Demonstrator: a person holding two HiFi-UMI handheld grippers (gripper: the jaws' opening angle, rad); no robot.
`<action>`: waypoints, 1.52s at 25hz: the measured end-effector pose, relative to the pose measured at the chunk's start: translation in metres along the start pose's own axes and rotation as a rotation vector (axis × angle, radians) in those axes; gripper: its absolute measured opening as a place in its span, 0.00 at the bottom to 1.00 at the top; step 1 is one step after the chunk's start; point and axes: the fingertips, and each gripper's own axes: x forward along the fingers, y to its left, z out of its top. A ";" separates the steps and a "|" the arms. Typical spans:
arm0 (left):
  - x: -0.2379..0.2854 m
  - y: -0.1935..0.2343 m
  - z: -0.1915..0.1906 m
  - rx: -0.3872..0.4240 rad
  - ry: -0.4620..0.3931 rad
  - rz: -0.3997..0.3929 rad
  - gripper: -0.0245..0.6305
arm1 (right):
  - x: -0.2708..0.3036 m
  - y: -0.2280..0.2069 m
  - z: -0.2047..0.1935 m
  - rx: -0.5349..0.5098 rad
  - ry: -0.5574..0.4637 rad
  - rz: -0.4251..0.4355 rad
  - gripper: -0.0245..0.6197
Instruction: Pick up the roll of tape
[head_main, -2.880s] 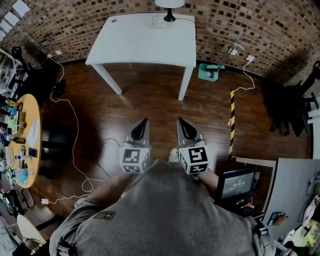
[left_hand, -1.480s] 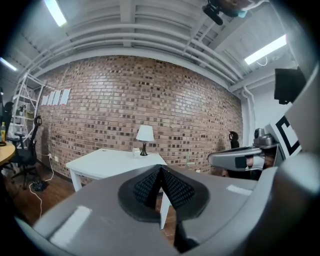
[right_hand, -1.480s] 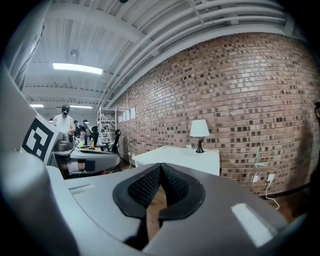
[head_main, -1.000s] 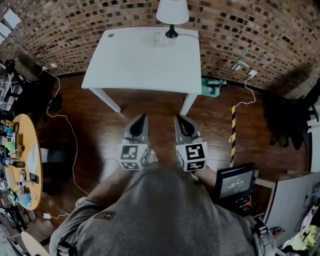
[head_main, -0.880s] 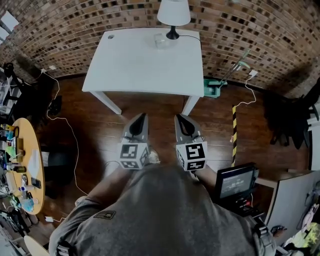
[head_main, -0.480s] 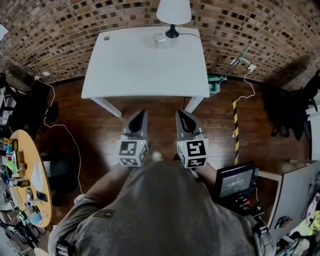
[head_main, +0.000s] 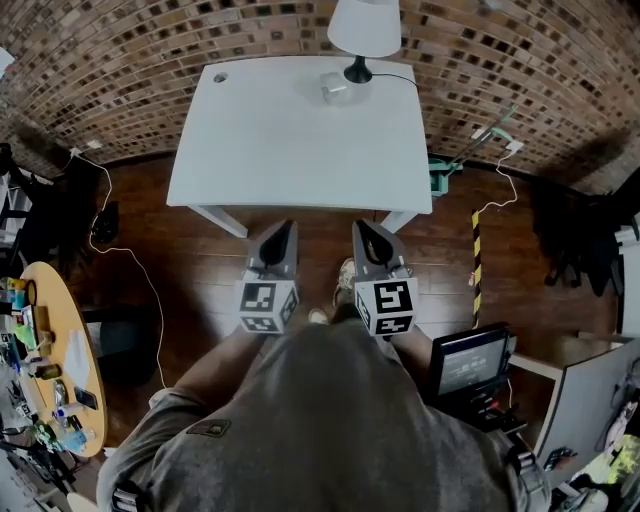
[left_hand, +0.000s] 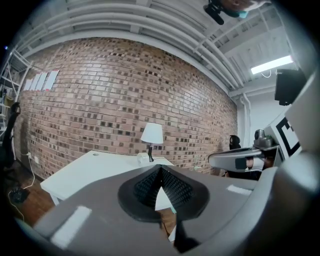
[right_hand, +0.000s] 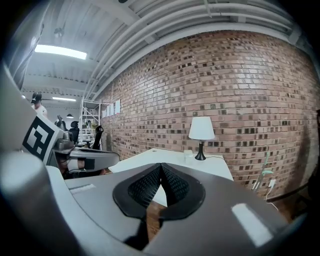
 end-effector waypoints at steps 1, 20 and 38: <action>0.006 0.004 0.001 -0.001 0.001 0.006 0.04 | 0.008 -0.002 0.001 0.001 0.000 0.006 0.06; 0.164 0.049 0.028 0.007 0.014 0.078 0.04 | 0.151 -0.088 0.036 -0.009 0.011 0.091 0.06; 0.248 0.113 0.030 0.045 0.099 0.035 0.04 | 0.233 -0.114 0.041 0.022 0.075 0.012 0.06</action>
